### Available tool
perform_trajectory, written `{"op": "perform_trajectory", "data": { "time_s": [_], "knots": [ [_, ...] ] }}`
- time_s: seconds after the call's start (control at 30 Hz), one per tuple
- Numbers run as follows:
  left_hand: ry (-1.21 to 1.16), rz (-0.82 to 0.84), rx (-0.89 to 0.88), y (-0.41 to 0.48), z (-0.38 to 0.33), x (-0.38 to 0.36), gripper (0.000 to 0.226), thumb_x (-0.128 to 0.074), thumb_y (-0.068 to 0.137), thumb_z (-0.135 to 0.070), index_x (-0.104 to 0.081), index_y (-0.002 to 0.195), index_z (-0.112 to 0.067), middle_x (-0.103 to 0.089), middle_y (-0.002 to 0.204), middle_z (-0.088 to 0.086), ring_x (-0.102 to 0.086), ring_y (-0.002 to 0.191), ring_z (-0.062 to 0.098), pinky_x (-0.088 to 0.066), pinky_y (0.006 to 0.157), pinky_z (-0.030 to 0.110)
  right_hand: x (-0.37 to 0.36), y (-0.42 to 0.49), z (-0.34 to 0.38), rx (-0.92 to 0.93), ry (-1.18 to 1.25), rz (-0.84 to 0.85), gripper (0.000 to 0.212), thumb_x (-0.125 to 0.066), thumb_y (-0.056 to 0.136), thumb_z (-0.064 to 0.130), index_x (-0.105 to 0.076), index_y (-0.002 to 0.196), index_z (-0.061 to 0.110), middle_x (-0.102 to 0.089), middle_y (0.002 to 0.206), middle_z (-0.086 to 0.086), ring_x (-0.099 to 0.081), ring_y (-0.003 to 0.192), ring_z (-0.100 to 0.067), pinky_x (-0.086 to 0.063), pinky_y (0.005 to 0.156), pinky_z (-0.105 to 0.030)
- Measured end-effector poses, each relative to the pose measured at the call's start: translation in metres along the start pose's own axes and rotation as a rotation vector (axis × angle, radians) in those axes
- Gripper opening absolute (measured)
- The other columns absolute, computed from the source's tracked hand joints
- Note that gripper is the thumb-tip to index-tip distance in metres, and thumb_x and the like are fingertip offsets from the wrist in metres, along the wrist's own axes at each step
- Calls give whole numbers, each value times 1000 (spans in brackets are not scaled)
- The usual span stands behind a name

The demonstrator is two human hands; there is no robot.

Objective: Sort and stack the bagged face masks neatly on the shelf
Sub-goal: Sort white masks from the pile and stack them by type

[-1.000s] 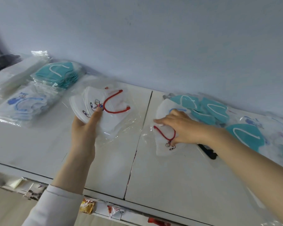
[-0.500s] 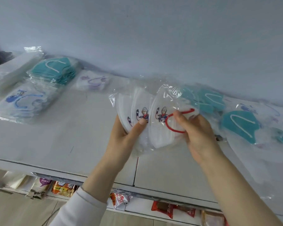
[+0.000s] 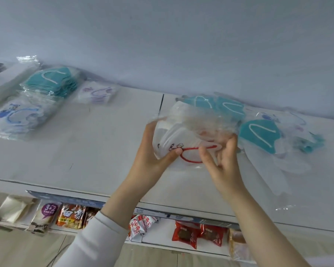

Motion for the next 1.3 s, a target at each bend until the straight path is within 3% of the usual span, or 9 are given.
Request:
{"op": "perform_trajectory", "data": {
  "time_s": [0.07,0.27,0.4,0.6,0.8,0.9,1.07,1.2,1.3],
  "knots": [
    [0,29,35,-8,5,-12,55,-69,75,-38,-38,120,-37,-54,121,1,-57,113,10,-48,92,27,4,-6,-12,-35,17,82,62,-63,78,37,-27,129,31,-46,133,9,-45,125,-1,-36,106,-23],
    [18,16,156,-21,13,-27,42,-61,86,-37,-31,115,-36,-49,125,3,-54,115,12,-48,95,28,9,-15,-27,-111,56,87,54,-66,84,18,-36,129,25,-55,121,8,-54,110,7,-44,89,-10],
    [30,-73,198,-28,-1,-21,16,-55,92,-21,-43,100,-28,-57,97,-6,-60,82,-6,-50,69,16,6,-17,-14,-185,34,54,42,-65,84,19,-47,121,13,-57,99,10,-55,78,20,-42,66,-1],
    [-8,-296,216,-65,-39,35,15,-59,88,-22,-48,98,-25,-63,95,-4,-66,78,2,-54,64,19,-43,-30,28,-237,168,247,38,-67,71,37,-55,107,27,-68,102,5,-67,91,-6,-53,71,-18],
    [-41,-569,326,-147,-49,131,24,-62,85,-30,-49,104,-24,-65,108,8,-69,91,22,-59,76,42,-150,-73,57,-338,279,495,44,-67,67,39,-62,106,21,-72,94,5,-69,84,-5,-53,62,-16],
    [-81,-700,383,-198,-42,188,26,-61,88,-26,-48,110,-24,-64,110,8,-69,92,22,-60,74,38,-224,-105,61,-415,279,596,43,-68,66,41,-64,104,22,-73,98,2,-70,90,-15,-57,73,-31],
    [-155,-875,508,-302,-21,299,35,-62,88,-26,-48,119,-16,-66,107,5,-69,89,16,-58,71,28,-365,-179,65,-505,291,760,15,-67,79,17,-68,94,18,-74,89,2,-70,89,-16,-56,72,-26],
    [-226,-966,626,-381,2,370,36,-64,84,-32,-51,114,-17,-69,106,6,-68,95,18,-57,82,36,-461,-239,55,-591,200,869,21,-77,69,30,-72,86,19,-73,95,-6,-67,96,-28,-52,90,-48],
    [-290,-1041,692,-421,24,408,29,-62,88,-25,-52,114,-16,-69,106,6,-68,96,20,-56,83,37,-516,-268,43,-685,169,923,13,-73,77,17,-69,89,16,-73,96,-10,-69,91,-25,-54,85,-44]
  ]
}}
Point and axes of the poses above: each hand's wrist, its own y-axis towards the middle knuckle, its own x-axis out of the back of the hand, z = x × y, the point moved 3 cm from there along y, towards the middle knuckle
